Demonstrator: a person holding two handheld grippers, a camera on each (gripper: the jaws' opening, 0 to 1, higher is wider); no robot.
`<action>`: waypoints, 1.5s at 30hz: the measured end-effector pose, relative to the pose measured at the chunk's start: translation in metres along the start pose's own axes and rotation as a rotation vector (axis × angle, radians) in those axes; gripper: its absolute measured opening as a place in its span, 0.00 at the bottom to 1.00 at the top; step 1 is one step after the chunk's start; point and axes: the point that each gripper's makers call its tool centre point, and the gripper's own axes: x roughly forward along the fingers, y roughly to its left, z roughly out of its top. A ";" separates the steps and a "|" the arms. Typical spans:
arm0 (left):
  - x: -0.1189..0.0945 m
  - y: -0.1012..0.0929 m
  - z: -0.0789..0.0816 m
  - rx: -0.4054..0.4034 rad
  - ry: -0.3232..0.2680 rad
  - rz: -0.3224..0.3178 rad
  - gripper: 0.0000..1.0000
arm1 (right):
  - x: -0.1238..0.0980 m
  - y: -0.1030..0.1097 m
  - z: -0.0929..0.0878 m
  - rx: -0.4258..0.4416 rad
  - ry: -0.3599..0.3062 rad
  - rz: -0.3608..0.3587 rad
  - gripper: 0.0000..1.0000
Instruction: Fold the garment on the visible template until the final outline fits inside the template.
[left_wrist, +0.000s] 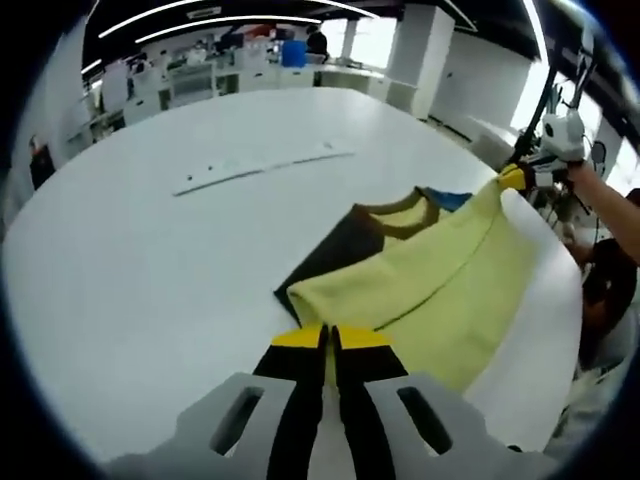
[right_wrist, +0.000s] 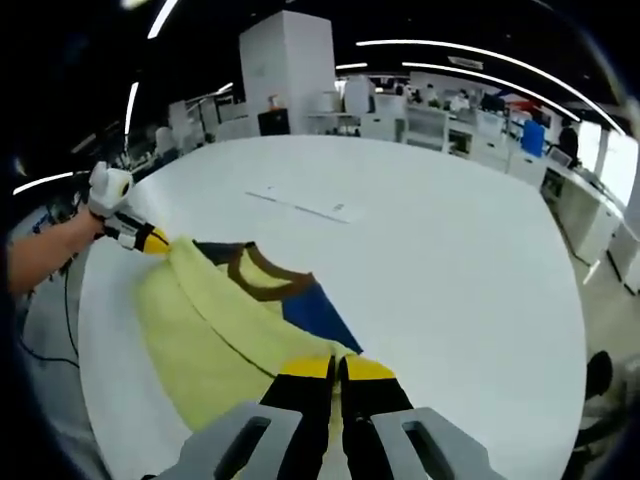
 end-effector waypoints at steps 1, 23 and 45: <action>-0.002 0.001 0.003 -0.001 -0.009 0.002 0.00 | -0.001 -0.001 0.000 0.001 -0.001 -0.001 0.00; -0.031 0.023 0.075 -0.008 -0.238 0.069 0.00 | -0.013 -0.011 0.032 0.026 -0.104 -0.020 0.00; 0.022 0.050 0.045 -0.068 -0.114 0.128 0.00 | 0.035 -0.022 0.004 0.028 0.011 -0.057 0.00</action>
